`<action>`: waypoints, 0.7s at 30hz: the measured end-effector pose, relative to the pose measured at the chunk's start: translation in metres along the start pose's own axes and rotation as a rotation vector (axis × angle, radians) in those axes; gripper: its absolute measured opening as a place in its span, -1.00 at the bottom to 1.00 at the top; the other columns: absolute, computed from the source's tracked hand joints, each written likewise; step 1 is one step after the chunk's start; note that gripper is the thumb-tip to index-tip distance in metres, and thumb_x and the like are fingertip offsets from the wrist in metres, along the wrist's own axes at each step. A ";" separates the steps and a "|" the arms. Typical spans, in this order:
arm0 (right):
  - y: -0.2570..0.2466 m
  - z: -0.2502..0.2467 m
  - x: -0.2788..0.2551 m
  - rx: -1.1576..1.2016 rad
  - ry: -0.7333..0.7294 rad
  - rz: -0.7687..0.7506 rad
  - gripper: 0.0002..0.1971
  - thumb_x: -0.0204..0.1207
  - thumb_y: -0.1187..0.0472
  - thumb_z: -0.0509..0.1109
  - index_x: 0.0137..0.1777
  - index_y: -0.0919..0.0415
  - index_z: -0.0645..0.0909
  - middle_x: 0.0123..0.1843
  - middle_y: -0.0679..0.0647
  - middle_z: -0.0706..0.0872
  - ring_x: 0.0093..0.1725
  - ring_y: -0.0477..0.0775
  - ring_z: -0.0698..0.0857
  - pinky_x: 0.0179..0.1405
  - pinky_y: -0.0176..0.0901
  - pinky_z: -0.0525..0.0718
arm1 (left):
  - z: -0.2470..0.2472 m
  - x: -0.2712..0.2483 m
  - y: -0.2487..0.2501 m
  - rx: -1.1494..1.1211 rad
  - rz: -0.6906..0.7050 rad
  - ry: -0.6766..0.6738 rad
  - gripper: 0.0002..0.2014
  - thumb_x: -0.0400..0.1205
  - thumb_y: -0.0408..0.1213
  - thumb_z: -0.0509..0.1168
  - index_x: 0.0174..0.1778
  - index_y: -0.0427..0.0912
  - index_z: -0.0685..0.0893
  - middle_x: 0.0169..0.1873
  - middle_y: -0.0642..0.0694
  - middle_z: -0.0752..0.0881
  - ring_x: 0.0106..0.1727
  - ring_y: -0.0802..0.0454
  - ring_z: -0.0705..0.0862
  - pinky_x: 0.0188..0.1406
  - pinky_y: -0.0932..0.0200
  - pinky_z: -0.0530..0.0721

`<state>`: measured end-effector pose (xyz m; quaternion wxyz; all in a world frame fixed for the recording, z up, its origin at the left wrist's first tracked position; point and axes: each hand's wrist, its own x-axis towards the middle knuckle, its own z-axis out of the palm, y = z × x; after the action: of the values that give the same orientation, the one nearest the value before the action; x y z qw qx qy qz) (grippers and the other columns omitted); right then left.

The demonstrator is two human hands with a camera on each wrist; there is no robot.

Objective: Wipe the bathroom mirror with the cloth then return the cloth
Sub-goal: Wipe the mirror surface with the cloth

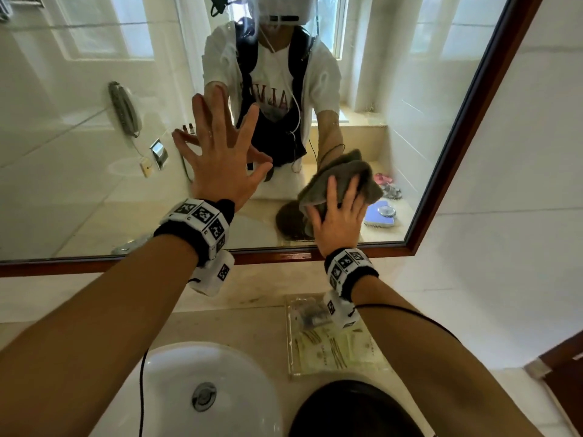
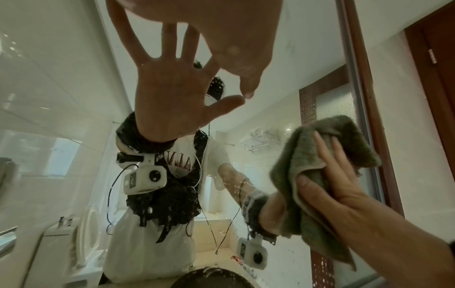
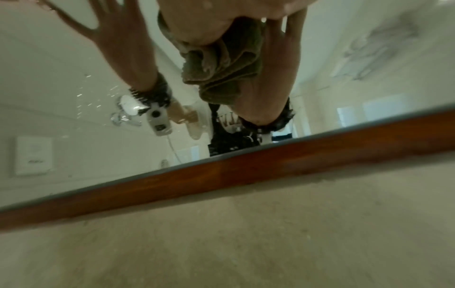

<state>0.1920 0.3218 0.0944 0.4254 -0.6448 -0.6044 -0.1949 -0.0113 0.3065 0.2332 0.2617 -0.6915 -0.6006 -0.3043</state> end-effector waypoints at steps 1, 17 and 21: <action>0.008 -0.002 -0.001 0.012 -0.011 0.067 -0.26 0.60 -0.31 0.13 0.67 -0.01 0.02 0.68 0.41 0.11 0.60 0.56 0.19 0.56 0.41 0.11 | 0.001 0.001 0.000 0.009 -0.003 -0.005 -0.09 0.52 0.36 0.22 0.70 0.21 -0.11 0.69 -0.34 -0.11 0.67 -0.43 -0.14 0.37 -0.72 0.04; -0.043 0.024 -0.040 0.379 -0.038 0.633 -0.08 0.54 -0.41 -0.05 0.69 0.29 0.04 0.67 0.53 -0.06 0.64 0.57 -0.01 0.61 0.37 -0.05 | 0.004 0.001 0.004 0.038 -0.010 0.022 -0.06 0.49 0.41 0.20 0.69 0.22 -0.13 0.69 -0.32 -0.06 0.67 -0.42 -0.09 0.31 -0.75 0.11; -0.091 0.039 -0.056 0.402 -0.085 0.598 -0.12 0.58 -0.36 -0.05 0.69 0.31 0.04 0.66 0.56 -0.07 0.63 0.62 -0.03 0.59 0.41 -0.07 | 0.005 0.003 0.001 0.045 -0.009 0.012 -0.03 0.47 0.43 0.20 0.69 0.22 -0.14 0.69 -0.32 -0.07 0.67 -0.42 -0.10 0.31 -0.75 0.10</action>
<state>0.0851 0.3097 0.0576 0.5563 -0.7041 -0.4324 0.0878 -0.0097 0.3120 0.2315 0.2794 -0.6807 -0.6089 -0.2964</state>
